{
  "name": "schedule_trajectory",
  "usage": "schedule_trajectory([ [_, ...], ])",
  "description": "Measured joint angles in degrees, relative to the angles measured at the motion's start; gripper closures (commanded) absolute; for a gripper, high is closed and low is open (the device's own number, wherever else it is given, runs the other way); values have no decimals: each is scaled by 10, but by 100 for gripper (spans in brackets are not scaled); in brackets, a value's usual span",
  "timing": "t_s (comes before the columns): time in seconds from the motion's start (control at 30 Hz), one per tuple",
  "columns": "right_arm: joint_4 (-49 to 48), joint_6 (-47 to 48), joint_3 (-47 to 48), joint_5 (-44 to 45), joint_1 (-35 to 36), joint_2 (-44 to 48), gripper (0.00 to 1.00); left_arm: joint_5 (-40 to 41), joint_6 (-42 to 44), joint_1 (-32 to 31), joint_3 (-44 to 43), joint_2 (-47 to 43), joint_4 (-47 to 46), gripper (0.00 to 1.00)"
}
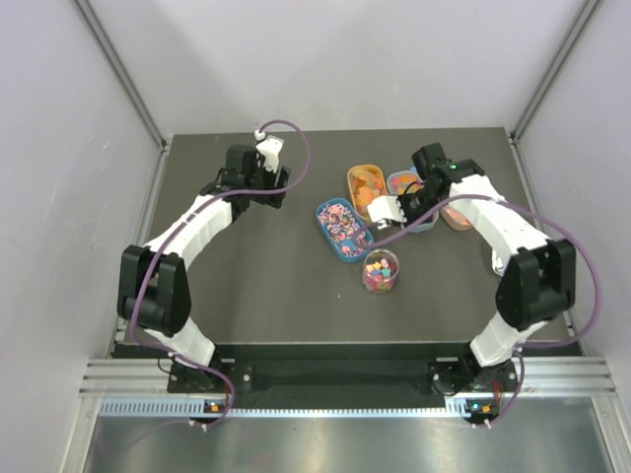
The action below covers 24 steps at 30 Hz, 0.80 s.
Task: Pack the candies
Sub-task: Adjust the bottle lid at the center of the board.
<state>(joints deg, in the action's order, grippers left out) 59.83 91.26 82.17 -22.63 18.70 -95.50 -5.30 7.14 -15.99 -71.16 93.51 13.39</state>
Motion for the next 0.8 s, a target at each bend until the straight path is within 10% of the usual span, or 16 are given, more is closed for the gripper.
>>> schedule_trajectory([
  [0.27,40,-97,3,-82,-30,83,100,-25,-17,0,-33,35,-8,27],
  [0.6,135,-294,57,-483,-329,-123,94,-39,-27,0,-38,36,-14,27],
  [0.8,153,-382,-9,-567,-355,-170,93,-39,-26,-2,-15,30,-14,27],
])
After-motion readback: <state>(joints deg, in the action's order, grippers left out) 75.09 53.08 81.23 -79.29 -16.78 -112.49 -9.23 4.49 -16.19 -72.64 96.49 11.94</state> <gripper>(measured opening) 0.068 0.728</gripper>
